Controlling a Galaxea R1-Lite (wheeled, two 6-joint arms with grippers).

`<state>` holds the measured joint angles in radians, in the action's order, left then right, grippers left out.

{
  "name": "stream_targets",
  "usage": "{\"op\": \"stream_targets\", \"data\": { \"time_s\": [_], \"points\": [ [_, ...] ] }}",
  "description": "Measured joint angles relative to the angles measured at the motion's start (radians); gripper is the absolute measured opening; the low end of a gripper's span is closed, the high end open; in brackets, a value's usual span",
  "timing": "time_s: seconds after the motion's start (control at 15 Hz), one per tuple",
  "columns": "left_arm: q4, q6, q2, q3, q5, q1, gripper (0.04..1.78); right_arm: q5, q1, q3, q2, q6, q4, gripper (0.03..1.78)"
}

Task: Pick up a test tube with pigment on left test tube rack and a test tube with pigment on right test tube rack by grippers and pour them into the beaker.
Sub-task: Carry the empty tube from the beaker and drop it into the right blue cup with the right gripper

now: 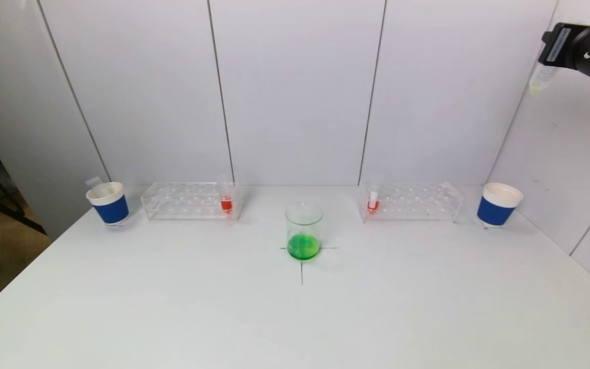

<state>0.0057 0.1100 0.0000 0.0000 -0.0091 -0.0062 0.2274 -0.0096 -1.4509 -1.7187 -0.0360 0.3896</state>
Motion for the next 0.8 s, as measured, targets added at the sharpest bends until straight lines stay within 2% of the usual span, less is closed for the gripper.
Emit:
{"op": "stream_targets", "data": {
  "time_s": [0.2, 0.33, 0.53, 0.8],
  "points": [
    [0.0, 0.0, 0.0, 0.0, 0.0, 0.0, 1.76, 0.001, -0.092, 0.031, -0.015, -0.011, 0.006, 0.5],
    [0.0, 0.0, 0.0, 0.0, 0.0, 0.0, 1.76, -0.001, -0.132, 0.066, -0.032, -0.016, 0.02, 0.5],
    [0.0, 0.0, 0.0, 0.0, 0.0, 0.0, 1.76, -0.003, -0.16, 0.128, -0.052, -0.029, 0.057, 0.5],
    [0.0, 0.0, 0.0, 0.0, 0.0, 0.0, 1.76, 0.005, -0.173, 0.222, -0.089, -0.029, 0.193, 0.5]
  ]
}}
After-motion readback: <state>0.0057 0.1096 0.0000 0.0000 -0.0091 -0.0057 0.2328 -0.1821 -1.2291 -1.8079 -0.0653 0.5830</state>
